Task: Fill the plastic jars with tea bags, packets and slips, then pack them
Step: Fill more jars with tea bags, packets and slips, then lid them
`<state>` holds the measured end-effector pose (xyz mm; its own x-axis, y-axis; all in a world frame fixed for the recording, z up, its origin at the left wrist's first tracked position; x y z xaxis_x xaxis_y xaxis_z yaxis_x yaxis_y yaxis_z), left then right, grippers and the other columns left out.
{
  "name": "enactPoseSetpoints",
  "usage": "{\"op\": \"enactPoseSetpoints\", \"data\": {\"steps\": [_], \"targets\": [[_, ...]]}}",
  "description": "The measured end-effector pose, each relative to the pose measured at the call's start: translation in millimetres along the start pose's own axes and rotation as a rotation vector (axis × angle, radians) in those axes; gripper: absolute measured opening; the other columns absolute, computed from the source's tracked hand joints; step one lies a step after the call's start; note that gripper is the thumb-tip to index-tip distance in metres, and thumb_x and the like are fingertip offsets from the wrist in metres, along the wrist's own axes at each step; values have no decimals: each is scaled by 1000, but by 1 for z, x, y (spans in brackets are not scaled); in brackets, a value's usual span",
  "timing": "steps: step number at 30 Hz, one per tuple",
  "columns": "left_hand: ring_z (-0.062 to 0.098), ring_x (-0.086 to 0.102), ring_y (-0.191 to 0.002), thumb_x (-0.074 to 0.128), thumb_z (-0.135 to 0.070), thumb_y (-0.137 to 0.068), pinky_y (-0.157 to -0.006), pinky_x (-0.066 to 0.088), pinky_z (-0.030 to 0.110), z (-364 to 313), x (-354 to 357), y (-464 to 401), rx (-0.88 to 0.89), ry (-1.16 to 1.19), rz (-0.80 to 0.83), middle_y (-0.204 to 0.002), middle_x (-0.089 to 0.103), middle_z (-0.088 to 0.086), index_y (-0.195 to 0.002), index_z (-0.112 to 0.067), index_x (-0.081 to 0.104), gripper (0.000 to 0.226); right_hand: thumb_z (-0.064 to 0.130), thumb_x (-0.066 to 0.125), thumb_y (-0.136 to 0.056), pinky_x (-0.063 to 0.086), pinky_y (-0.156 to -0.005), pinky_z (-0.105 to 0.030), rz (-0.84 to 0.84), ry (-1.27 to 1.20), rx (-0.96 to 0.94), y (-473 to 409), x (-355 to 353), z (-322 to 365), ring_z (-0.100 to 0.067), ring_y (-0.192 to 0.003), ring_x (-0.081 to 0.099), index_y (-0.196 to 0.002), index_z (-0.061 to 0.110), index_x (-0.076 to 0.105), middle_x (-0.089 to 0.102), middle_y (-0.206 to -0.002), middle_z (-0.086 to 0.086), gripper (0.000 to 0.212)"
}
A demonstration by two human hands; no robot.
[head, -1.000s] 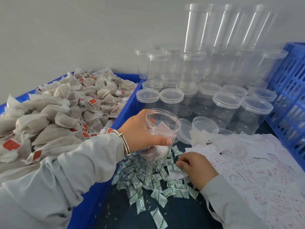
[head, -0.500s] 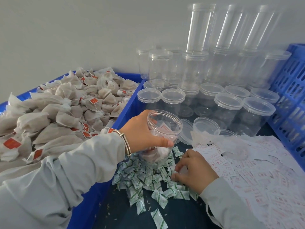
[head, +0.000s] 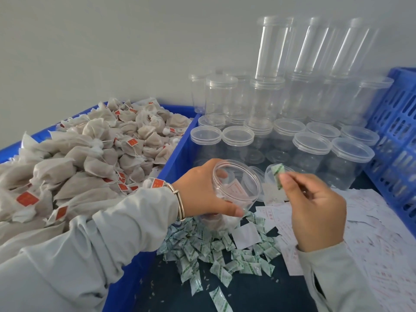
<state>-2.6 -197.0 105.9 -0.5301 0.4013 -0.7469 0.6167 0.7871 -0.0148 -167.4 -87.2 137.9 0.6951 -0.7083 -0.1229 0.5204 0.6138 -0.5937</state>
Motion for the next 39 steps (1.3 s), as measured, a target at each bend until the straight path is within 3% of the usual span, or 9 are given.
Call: {"op": "enactPoseSetpoints", "data": {"steps": [4, 9, 17, 20, 22, 26, 30, 34, 39], "targets": [[9, 55, -113, 81, -59, -45, -94, 47, 27, -1, 0, 0, 13, 2, -1, -123, 52, -11, -131, -31, 36, 101, 24, 65, -84, 43, -66, -5, 129, 59, -127, 0, 29, 30, -7, -74, 58, -90, 24, 71, 64, -77, 13, 8], [7, 53, -114, 87, -46, -55, -97, 44, 27, -6, -2, 1, 44, -6, -21, -122, 56, -12, -132, -27, 38, 93, 12, 71, -83, 42, -65, -11, 252, 230, -232, 1, 59, 38, -7, -65, 54, -87, 10, 77, 64, -74, 0, 7], [12, 52, -119, 84, -51, -54, -101, 43, 35, -3, 0, 0, 25, -41, -3, -128, 52, -9, -132, -30, 35, 95, 17, 64, -84, 40, -68, -10, 151, 250, -226, 1, 47, 29, -6, -70, 50, -88, 10, 76, 57, -79, 5, 14], [9, 52, -117, 84, -52, -53, -98, 43, 29, -2, -1, 0, 33, -13, -17, -125, 51, -11, -132, -31, 34, 95, 11, 70, -83, 42, -69, -14, 109, 270, -74, -7, 34, 9, -5, -70, 50, -94, 16, 73, 53, -75, 6, 12], [7, 52, -116, 85, -51, -52, -96, 45, 27, -4, -3, 1, 51, 13, -35, -123, 51, -13, -130, -32, 35, 95, 20, 67, -85, 39, -59, -8, 200, 199, 119, -8, 37, -12, -3, -58, 49, -98, 24, 67, 52, -65, 4, 14], [4, 53, -115, 84, -52, -49, -96, 44, 25, -10, -6, 3, 102, 50, -65, -122, 53, -12, -130, -32, 35, 97, 34, 61, -89, 39, -54, -19, 386, 31, 406, 2, 53, -38, 1, -43, 49, -105, 24, 65, 57, -50, 7, 19], [2, 53, -116, 80, -63, -41, -100, 42, 26, -13, -5, 4, 124, 69, -38, -123, 53, -14, -129, -36, 35, 103, 22, 57, -90, 37, -44, -14, 436, 114, 365, -2, 55, -29, -1, -37, 44, -83, 15, 70, 54, -43, 5, 16], [-4, 50, -118, 66, -85, -33, -99, 42, 20, -15, -3, 4, 136, 178, -11, -126, 50, -20, -121, -54, 27, 101, 15, 55, -89, 37, -48, -30, 399, 203, 240, -11, 46, -11, -9, -39, 38, -57, 0, 56, 52, -46, -12, 35], [8, 50, -123, 53, -82, -63, -101, 45, 32, -10, -2, 3, 110, 338, -4, -139, 47, -5, -144, -24, 27, 104, 12, 53, -90, 40, -51, -30, 316, 187, 227, -26, 19, -7, -8, -39, 41, -60, 0, 62, 55, -45, -7, 33]]}}
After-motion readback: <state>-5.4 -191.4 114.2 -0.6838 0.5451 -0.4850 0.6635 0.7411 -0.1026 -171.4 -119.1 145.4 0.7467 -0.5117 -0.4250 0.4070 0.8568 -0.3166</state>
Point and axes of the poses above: each hand's wrist, its own y-axis away from the middle knuckle, its own x-axis out of the palm, z = x × y, the point moved 10 cm from there along -y, towards the middle knuckle
